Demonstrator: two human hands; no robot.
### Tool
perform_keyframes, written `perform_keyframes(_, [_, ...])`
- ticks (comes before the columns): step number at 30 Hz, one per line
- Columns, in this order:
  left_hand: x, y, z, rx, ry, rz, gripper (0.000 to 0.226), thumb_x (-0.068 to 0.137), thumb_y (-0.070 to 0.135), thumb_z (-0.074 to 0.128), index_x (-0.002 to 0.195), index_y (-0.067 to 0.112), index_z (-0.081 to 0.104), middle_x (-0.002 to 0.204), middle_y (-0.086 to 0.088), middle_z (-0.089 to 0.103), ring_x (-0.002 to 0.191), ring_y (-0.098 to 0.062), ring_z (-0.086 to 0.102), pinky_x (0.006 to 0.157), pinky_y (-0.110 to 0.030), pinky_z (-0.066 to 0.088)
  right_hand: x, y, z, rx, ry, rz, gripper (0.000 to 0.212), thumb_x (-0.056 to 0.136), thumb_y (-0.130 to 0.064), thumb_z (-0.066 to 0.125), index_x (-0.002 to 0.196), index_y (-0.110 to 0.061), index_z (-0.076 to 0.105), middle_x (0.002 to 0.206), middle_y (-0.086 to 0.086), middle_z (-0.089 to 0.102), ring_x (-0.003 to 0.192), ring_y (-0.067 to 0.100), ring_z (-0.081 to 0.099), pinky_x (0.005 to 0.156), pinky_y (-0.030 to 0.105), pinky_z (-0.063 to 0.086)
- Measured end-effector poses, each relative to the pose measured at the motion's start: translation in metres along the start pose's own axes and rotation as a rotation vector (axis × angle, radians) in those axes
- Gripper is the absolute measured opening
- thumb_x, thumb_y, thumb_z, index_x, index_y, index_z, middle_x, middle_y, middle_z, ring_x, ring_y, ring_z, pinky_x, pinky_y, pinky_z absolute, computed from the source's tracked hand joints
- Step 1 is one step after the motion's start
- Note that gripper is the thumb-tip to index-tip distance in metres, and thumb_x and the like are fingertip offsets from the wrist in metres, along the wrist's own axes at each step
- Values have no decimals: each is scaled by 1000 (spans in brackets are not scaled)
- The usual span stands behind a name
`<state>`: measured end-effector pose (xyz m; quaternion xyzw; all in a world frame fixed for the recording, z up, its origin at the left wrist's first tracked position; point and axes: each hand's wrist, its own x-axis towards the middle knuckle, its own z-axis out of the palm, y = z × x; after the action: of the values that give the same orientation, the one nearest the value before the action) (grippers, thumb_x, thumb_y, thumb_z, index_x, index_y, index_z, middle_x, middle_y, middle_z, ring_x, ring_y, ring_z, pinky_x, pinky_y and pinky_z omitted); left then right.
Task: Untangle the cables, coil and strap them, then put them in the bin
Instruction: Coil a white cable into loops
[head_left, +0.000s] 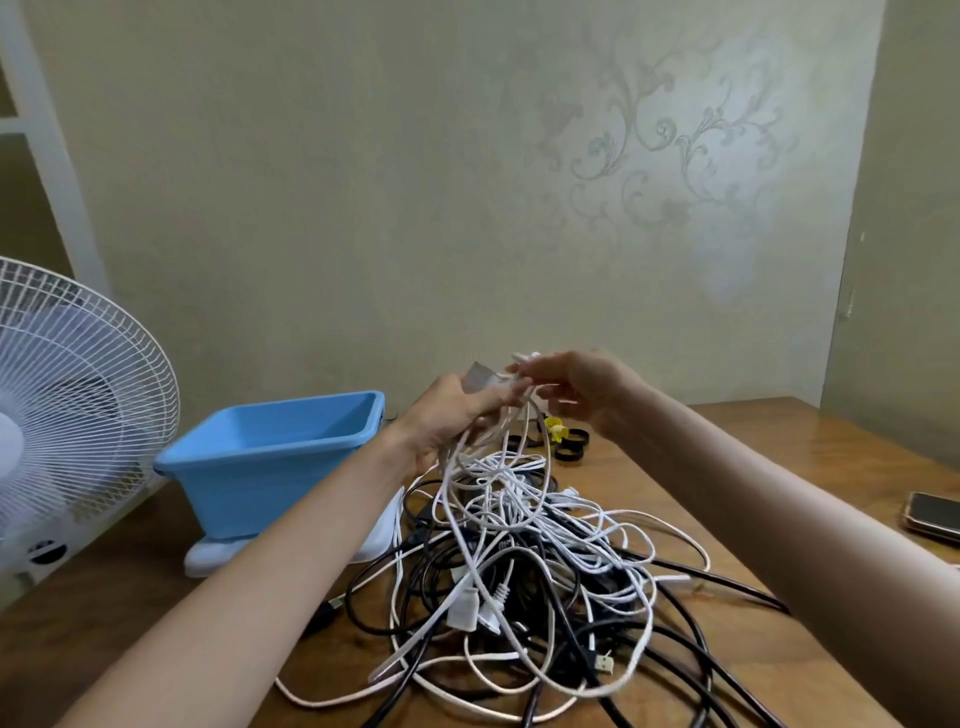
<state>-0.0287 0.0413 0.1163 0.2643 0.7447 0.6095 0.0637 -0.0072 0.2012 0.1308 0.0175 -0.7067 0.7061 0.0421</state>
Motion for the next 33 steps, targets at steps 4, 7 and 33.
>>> perform_keyframes(4, [5,5,-7,-355,-79,-2,16,81,26,57,70,13,57,38,10,30,35,-2,24,36,-13,19,5,12,-2,-212,160,-309,46,72,-25,81,111,-10,62,106,5,62,100,16,57,84,26,48])
perform_keyframes(7, [3,13,-12,-492,-241,17,24,80,29,60,66,15,48,36,9,33,37,-3,36,40,-14,37,12,20,-4,-254,-121,-350,99,62,-29,86,144,-20,31,142,5,40,127,19,42,107,36,36])
perform_keyframes(33, [-7,-29,-32,-929,-400,-140,30,72,16,80,60,12,53,35,7,39,32,-4,38,36,-17,32,12,46,-4,633,-469,71,34,89,-32,48,62,-13,51,34,-10,27,29,2,14,31,13,19])
